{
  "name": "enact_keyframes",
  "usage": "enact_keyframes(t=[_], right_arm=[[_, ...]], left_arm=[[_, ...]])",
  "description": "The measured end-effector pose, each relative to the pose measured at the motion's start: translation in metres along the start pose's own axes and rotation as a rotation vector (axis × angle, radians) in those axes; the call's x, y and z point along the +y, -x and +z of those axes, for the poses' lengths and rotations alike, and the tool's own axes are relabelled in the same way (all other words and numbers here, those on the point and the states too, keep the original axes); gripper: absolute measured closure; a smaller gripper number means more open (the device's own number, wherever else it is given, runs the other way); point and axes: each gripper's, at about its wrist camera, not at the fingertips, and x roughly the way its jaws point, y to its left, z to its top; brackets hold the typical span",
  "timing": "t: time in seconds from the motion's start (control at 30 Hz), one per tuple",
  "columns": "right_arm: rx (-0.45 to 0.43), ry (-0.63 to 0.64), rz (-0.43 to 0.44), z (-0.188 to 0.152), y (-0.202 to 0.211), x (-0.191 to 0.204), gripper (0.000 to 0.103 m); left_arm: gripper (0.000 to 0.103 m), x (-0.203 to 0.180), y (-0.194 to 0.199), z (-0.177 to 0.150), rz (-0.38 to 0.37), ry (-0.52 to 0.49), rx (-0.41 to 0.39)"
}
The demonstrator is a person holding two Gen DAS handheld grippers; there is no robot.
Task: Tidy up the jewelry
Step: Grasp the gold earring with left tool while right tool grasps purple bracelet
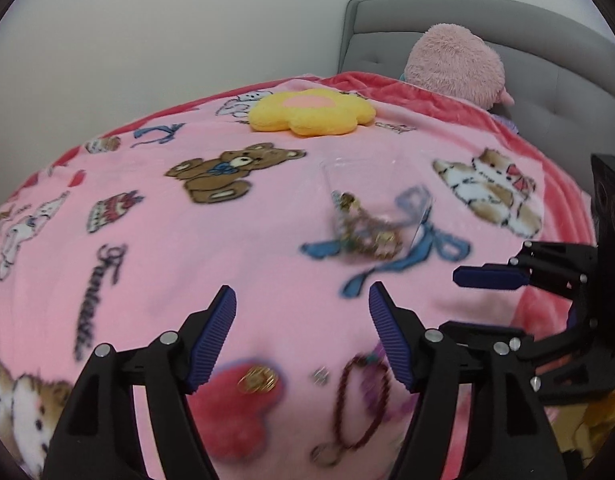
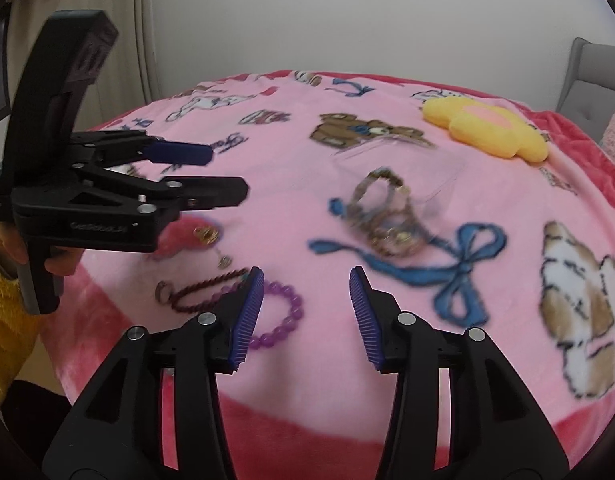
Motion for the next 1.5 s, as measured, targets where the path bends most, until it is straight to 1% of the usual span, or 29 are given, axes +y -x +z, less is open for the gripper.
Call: enact_keyframes(t=[0.23,0.37,0.43,0.5,0.53,0.57,0.67,0.7,0.77,0.8,0.83,0.9,1.0,1.07,1.1,1.13,1.27,1.5], right_arm=[[0.03,-0.022,0.014,-0.011,-0.013,0.008,0.06],[0.04,-0.023,0.009,-0.015,-0.018,0.012,0.06],[0.046,-0.022,0.005,-0.015,-0.022,0.013,0.06],[0.051,-0.02,0.001,-0.016,-0.025,0.015,0.06],[0.056,-0.019,-0.005,-0.017,-0.027,0.016,0.06],[0.06,-0.016,-0.007,-0.017,-0.029,0.016,0.06],[0.071,-0.01,-0.012,-0.018,-0.034,0.019,0.06],[0.072,-0.01,-0.014,-0.018,-0.033,0.018,0.06],[0.074,-0.013,-0.015,-0.019,-0.034,0.018,0.06],[0.076,-0.016,-0.014,-0.019,-0.034,0.016,0.061],[0.077,-0.02,-0.012,-0.02,-0.035,0.015,0.062],[0.084,-0.025,-0.007,-0.019,-0.039,0.014,0.067],[0.09,-0.026,0.002,-0.019,-0.04,0.014,0.07],[0.092,-0.021,0.005,-0.019,-0.041,0.015,0.073],[0.092,-0.02,0.004,-0.019,-0.041,0.015,0.074],[0.092,-0.02,0.006,-0.019,-0.041,0.015,0.077],[0.091,-0.025,0.008,-0.02,-0.042,0.015,0.091],[0.079,-0.026,-0.001,-0.021,-0.039,0.015,0.093]], left_arm=[[0.034,0.023,-0.001,-0.029,0.038,0.025,0.017],[0.034,0.033,-0.007,-0.043,0.04,0.046,0.029],[0.04,0.035,-0.009,-0.049,0.047,0.036,0.028],[0.042,0.034,-0.012,-0.054,0.053,0.016,0.027],[0.047,0.033,-0.014,-0.056,0.06,0.004,0.031],[0.049,0.032,-0.015,-0.057,0.06,-0.002,0.034],[0.052,0.031,-0.018,-0.06,0.045,-0.009,0.044],[0.055,0.031,-0.019,-0.06,0.039,-0.01,0.046],[0.058,0.03,-0.021,-0.059,0.029,-0.011,0.049],[0.062,0.03,-0.023,-0.059,0.029,-0.012,0.054],[0.066,0.029,-0.025,-0.059,0.026,-0.012,0.062],[0.068,0.028,-0.028,-0.059,0.016,-0.014,0.077],[0.07,0.026,-0.031,-0.06,0.012,-0.014,0.083],[0.076,0.026,-0.031,-0.06,0.007,-0.008,0.086],[0.082,0.027,-0.033,-0.06,0.005,-0.006,0.092],[0.083,0.027,-0.034,-0.06,0.004,-0.004,0.095],[0.087,0.027,-0.036,-0.059,0.0,0.001,0.103],[0.088,0.024,-0.033,-0.059,0.016,-0.009,0.091]])
